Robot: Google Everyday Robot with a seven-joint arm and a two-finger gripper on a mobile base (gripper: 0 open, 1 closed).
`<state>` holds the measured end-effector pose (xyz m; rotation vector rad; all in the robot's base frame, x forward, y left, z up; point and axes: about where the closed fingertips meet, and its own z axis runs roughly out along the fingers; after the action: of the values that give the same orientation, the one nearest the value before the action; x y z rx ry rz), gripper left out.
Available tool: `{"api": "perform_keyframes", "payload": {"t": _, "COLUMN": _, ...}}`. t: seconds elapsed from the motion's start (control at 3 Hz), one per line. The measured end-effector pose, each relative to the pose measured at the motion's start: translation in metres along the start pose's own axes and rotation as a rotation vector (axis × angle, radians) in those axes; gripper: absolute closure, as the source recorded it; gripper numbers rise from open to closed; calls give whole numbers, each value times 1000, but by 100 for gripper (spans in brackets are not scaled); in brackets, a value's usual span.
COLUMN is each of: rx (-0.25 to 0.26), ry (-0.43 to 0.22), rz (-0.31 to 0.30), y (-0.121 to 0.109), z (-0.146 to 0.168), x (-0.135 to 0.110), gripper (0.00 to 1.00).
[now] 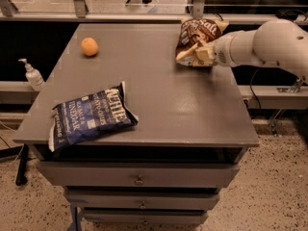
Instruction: Move brown chip bag near orange
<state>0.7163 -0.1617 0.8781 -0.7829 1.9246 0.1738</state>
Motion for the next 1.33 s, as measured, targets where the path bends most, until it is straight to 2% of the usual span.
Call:
{"api": "perform_keyframes", "payload": {"t": 0.33, "rx": -99, "ry": -39, "rz": -77, "y": 19, "z": 17, "x": -19, "gripper": 100}}
{"api": "perform_keyframes", "payload": {"t": 1.0, "rx": -288, "ry": -162, "rz": -287, "y": 74, "z": 49, "x": -88, "gripper": 100}}
{"api": "perform_keyframes", "payload": {"t": 1.33, "rx": -340, "ry": -210, "rz": -347, "y": 93, "z": 56, "x": -114, "gripper": 100}}
